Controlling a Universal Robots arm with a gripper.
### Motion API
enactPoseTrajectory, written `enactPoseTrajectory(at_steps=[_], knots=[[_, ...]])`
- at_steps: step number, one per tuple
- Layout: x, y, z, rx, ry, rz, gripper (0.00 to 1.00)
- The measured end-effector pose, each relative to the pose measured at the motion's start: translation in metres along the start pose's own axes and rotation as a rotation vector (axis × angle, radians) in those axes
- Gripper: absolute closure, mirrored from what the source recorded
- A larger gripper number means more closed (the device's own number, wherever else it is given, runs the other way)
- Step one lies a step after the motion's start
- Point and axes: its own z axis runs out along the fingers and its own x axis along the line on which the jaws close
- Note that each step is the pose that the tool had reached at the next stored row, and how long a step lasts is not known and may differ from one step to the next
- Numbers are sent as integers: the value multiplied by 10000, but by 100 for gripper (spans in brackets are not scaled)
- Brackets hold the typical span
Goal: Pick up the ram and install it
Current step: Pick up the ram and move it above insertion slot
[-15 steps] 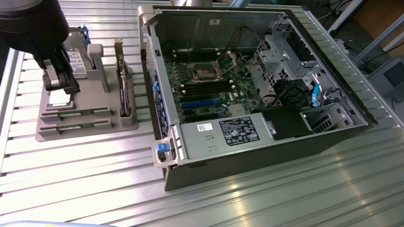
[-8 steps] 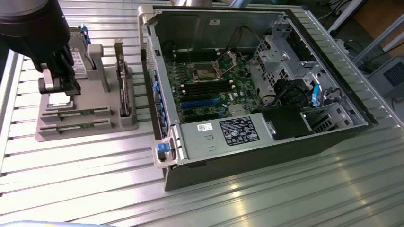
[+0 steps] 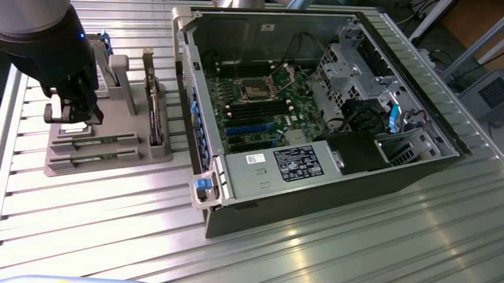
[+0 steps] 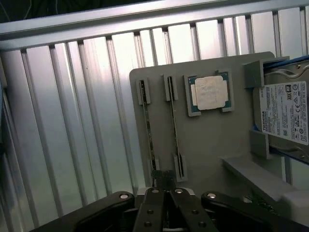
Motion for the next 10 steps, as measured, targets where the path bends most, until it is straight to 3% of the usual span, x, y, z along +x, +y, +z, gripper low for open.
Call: enactPoseTrajectory(at_steps=[3,5,10], knots=[[0,0,2,2,-2,-1,89],[0,0,2,3,-2,-1,76],[6,20,49,3,-2,0,76]])
